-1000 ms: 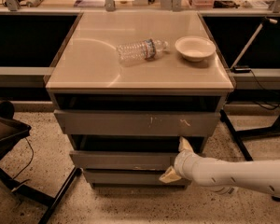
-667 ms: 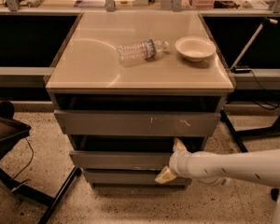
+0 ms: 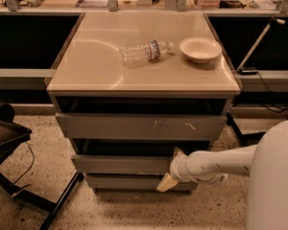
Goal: Open middle drawer
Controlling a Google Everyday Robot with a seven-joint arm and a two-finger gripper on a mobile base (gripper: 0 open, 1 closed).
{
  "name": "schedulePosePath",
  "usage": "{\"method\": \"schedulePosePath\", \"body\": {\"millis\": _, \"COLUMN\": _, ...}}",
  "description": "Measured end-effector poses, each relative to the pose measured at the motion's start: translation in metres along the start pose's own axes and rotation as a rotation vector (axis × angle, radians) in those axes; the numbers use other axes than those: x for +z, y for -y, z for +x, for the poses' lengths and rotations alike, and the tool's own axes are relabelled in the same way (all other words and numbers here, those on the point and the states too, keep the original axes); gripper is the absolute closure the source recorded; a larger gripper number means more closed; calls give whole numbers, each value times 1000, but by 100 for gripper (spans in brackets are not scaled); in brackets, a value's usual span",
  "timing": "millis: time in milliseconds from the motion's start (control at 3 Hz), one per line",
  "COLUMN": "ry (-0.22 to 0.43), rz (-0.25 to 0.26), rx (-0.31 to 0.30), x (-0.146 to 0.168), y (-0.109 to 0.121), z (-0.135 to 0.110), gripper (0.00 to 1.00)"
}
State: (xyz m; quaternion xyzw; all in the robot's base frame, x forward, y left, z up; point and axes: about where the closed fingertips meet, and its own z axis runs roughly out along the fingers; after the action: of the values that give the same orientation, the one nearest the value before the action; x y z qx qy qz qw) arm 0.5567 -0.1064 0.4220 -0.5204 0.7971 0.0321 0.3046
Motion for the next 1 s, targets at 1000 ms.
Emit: {"method": "schedulePosePath", "body": {"millis": 1000, "ry": 86, "rz": -19, "rx": 82, "x": 32, "y": 39, "z": 5, "gripper": 0}}
